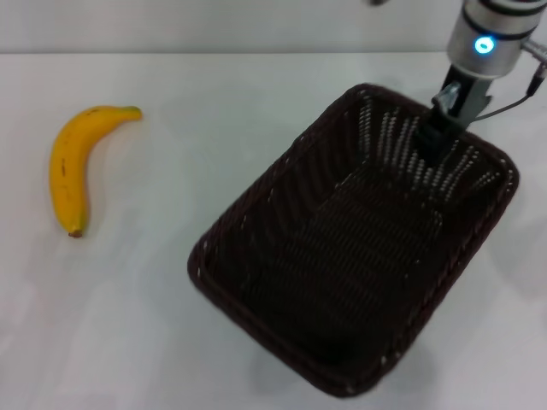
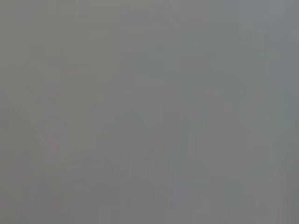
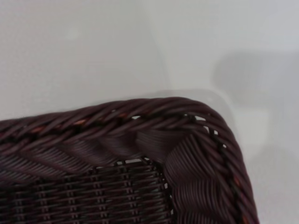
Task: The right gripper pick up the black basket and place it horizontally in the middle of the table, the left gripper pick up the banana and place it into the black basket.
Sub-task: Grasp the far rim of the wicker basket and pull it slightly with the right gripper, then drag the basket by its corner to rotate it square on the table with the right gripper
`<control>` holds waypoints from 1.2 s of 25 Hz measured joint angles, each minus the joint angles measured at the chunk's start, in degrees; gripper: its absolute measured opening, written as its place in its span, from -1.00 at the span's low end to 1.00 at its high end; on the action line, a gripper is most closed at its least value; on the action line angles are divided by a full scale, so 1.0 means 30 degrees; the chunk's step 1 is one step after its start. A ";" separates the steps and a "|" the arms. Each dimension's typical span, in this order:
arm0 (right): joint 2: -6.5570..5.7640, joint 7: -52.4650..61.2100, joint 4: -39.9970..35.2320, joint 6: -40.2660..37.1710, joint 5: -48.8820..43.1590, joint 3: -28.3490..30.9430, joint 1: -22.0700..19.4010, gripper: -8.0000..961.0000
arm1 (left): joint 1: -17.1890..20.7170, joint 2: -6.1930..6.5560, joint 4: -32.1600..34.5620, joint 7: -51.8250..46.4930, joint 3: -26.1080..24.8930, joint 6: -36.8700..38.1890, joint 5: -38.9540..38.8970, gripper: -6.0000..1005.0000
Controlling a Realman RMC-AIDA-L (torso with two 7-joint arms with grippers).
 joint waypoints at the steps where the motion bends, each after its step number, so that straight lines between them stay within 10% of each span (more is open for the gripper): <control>1: -0.0166 0.0725 -0.0021 0.0138 -0.0042 0.0032 -0.0033 -0.61 | 0.0001 0.0008 0.0000 0.0031 0.0012 0.0008 0.0005 0.77; 10: -0.1283 0.4279 -0.0278 0.1791 -0.0178 0.3214 -0.0442 -0.63 | -0.0283 0.0063 0.0036 0.0075 0.0007 0.0749 0.0015 0.77; 30: -0.1439 0.8234 -0.5055 0.4346 -0.0201 0.6171 -0.4585 -0.66 | -0.1402 0.0293 0.0759 0.0072 -0.0086 0.2602 -0.0017 0.77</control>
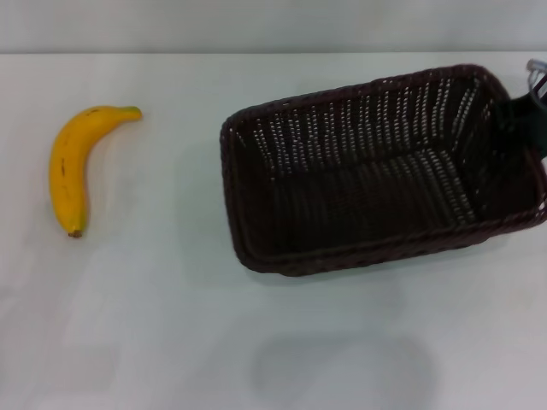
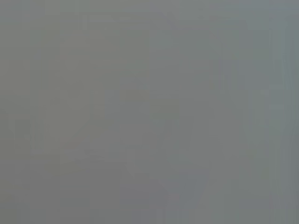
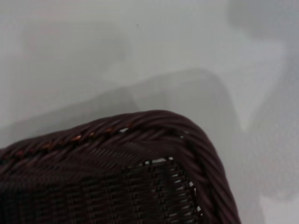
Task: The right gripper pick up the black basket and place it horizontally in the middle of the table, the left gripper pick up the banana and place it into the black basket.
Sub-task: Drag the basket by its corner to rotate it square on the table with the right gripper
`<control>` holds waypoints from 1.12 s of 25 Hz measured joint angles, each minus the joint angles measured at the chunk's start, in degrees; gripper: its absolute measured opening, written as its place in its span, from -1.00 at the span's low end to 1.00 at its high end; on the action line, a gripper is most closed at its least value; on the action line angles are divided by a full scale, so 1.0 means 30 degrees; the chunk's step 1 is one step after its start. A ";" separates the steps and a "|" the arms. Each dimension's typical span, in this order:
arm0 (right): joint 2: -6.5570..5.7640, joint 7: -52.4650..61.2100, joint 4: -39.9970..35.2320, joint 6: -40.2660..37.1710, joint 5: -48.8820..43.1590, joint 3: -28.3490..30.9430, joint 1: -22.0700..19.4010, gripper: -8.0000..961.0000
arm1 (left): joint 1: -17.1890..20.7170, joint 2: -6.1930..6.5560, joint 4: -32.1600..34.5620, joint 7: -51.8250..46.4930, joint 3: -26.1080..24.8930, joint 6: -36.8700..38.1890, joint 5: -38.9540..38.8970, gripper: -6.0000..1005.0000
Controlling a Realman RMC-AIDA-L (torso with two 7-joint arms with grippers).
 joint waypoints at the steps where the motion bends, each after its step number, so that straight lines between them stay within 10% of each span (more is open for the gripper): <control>1: 0.0144 0.0083 -0.0060 0.0108 -0.0007 0.0000 -0.0005 -0.67 | -0.0086 0.0037 0.0001 -0.0001 0.0000 0.0096 0.0003 0.77; 10: 0.1729 0.1520 -0.1776 0.0946 0.0468 -0.1015 -0.0067 -0.71 | -0.0592 0.0299 0.0083 -0.0032 0.0059 0.0785 0.0042 0.77; 28: 0.1666 0.3203 -0.3756 0.0251 0.3013 -0.7039 -0.1795 -0.65 | -0.0785 0.0450 0.0417 -0.0137 0.0119 0.1627 0.0050 0.77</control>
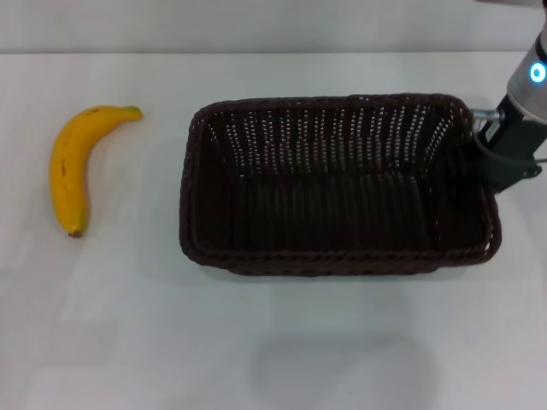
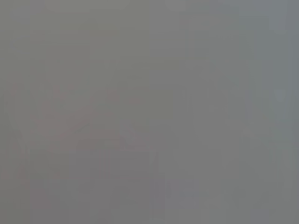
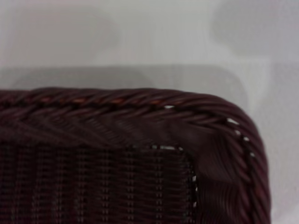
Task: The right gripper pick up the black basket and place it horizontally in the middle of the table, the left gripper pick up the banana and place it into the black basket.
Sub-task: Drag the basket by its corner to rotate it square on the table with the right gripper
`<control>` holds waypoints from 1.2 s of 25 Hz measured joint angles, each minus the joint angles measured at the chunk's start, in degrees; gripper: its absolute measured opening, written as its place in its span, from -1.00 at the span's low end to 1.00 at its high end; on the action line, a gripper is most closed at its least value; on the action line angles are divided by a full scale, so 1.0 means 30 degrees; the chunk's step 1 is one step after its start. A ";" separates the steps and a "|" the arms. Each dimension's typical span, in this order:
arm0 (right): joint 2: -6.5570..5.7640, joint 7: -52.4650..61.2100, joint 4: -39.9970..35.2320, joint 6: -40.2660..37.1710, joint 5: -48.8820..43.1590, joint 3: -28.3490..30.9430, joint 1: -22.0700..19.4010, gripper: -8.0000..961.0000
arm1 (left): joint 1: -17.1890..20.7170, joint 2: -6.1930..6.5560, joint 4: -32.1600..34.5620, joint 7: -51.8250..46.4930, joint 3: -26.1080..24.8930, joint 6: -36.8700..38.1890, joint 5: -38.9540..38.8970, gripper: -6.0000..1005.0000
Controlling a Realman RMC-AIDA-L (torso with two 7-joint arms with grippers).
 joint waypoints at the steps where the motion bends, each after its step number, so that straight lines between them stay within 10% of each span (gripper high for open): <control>1: -0.0005 -0.0087 0.0120 0.0069 0.0158 -0.0006 -0.0043 -0.63 | -0.0014 0.0000 -0.0001 -0.0001 0.0007 0.0002 0.0000 0.77; 30: -0.0815 0.0577 -0.6092 0.2661 0.0886 0.0178 -0.2240 -0.35 | 0.0185 -0.0206 0.0000 0.0088 -0.0113 0.0130 -0.0079 0.77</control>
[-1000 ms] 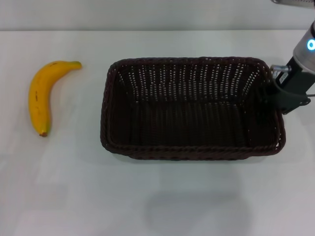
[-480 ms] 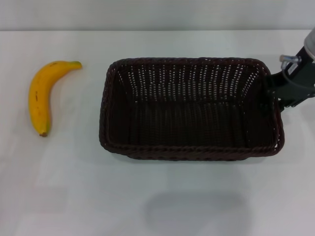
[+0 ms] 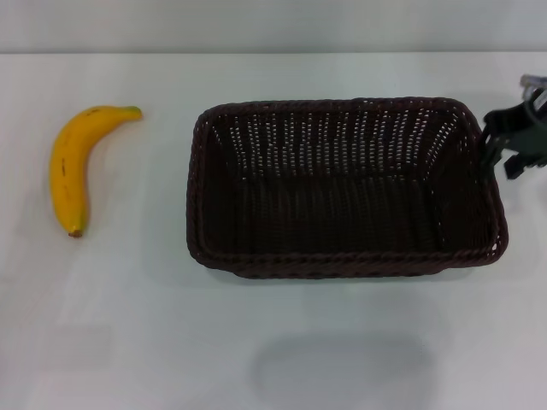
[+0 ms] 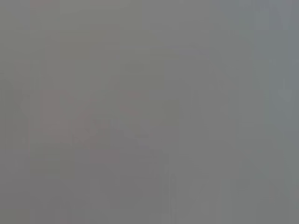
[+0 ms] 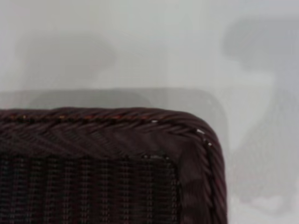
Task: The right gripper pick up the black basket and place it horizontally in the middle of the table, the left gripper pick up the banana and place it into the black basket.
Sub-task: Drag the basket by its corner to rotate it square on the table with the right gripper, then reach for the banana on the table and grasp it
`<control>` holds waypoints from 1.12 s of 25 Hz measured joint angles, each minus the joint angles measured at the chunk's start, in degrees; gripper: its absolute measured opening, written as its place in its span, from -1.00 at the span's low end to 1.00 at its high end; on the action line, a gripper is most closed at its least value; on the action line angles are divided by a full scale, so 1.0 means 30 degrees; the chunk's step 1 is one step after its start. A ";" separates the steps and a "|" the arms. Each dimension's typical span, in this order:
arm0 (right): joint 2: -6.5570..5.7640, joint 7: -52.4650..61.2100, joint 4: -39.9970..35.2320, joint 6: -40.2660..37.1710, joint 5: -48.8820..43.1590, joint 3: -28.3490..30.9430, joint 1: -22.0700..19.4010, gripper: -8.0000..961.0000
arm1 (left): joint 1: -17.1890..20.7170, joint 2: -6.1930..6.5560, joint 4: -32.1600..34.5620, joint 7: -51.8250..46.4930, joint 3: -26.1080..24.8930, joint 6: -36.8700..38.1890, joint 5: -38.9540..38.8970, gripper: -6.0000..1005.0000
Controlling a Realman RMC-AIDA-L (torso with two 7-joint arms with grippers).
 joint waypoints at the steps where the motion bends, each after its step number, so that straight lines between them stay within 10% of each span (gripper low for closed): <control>1: -0.0086 0.0008 -0.0343 0.0034 0.0109 0.0003 -0.0134 -0.35 | -0.0001 0.0001 -0.0001 -0.0061 -0.0005 0.0139 -0.0021 0.77; 13: -0.0864 -0.2153 -0.5033 -0.1536 0.2092 0.1648 -0.4006 -0.34 | 0.0345 -0.0004 0.0551 -0.1785 -0.0009 0.0612 -0.0730 0.77; 19: 0.0701 -0.9363 -0.4725 -0.5878 0.2735 0.5766 -0.6517 -0.34 | 0.1074 0.0201 0.4763 -1.0686 0.0130 0.3535 0.2451 0.77; 28: 0.0632 -2.2883 0.1744 -1.4373 1.1093 0.7367 -0.9450 -0.34 | 0.0294 0.0507 1.3601 -2.5797 0.0125 0.7388 1.2834 0.77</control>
